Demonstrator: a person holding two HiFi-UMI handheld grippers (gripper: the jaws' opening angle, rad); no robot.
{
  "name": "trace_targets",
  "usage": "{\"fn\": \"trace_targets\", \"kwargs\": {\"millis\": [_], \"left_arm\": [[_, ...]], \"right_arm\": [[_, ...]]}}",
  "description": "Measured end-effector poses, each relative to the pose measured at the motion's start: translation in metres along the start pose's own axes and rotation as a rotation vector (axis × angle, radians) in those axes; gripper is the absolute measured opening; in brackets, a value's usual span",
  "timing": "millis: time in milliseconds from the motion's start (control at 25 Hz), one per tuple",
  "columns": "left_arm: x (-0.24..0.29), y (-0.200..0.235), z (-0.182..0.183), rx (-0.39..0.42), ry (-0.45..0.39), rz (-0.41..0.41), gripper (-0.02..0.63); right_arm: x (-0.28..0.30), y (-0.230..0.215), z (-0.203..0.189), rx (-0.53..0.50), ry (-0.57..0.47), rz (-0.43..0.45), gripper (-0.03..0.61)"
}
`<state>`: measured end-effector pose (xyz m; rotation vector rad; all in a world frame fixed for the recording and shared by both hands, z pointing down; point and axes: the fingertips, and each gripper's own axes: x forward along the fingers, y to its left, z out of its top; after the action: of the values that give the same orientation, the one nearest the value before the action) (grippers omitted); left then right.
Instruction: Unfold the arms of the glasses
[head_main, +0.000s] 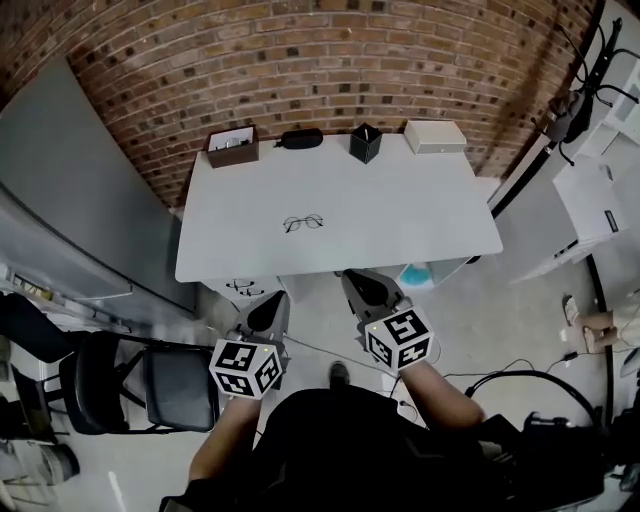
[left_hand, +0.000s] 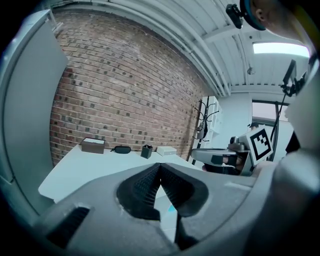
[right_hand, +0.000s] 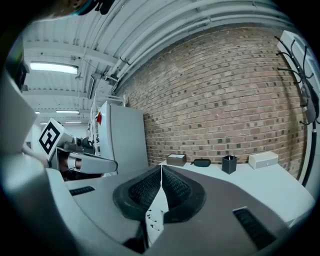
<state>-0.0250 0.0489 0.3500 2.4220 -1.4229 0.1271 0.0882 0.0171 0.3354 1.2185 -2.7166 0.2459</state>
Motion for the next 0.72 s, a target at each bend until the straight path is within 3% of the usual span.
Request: {"fn": "trace_targets", "kwargs": {"millis": [280,480,720], "left_arm": [[0.039,0.005,0.007,0.013,0.018,0.038,0.009],[0.044,0.023,0.015,-0.003,0.006,0.107,0.009],[0.055,0.040,0.012,-0.008,0.019,0.092,0.009]], "right_arm": [[0.015,-0.042,0.002,0.012,0.001,0.034,0.009],[0.020,-0.070,0.005,0.045,-0.019,0.003,0.009],[0.039,-0.077,0.003,0.052,-0.019,-0.006,0.009]]}}
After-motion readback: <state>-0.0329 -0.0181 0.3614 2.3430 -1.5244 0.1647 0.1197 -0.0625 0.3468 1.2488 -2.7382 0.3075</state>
